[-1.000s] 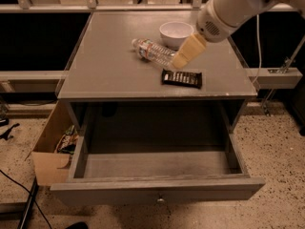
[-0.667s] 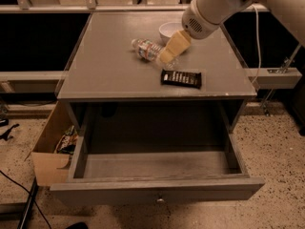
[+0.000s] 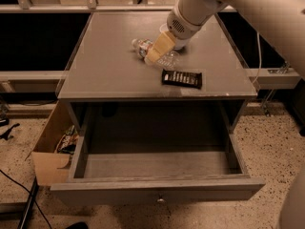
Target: Place water bottle into top drawer
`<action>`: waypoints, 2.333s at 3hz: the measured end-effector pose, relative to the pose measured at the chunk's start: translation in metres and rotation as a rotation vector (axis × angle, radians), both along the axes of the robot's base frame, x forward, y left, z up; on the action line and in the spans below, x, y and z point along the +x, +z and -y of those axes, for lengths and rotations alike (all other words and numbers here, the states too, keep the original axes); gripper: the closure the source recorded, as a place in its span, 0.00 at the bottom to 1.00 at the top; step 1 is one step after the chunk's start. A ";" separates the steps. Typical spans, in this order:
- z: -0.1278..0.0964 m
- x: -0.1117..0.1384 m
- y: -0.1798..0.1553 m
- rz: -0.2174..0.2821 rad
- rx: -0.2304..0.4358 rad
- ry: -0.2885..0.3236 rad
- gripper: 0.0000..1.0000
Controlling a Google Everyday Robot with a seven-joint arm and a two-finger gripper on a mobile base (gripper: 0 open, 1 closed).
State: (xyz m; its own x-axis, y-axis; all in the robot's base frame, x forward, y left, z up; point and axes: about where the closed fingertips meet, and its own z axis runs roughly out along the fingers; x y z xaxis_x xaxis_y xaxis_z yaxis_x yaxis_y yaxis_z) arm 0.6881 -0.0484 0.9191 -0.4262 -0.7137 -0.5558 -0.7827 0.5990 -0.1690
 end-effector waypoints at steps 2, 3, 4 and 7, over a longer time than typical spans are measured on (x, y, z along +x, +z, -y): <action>-0.010 0.028 -0.029 -0.033 -0.033 -0.058 0.00; -0.012 0.039 -0.044 -0.062 -0.056 -0.085 0.00; -0.013 0.045 -0.058 -0.091 -0.077 -0.108 0.00; -0.013 0.053 -0.080 -0.142 -0.106 -0.137 0.15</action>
Offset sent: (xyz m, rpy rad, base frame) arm 0.0431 0.0124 -0.0413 -0.0528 0.0482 -0.0958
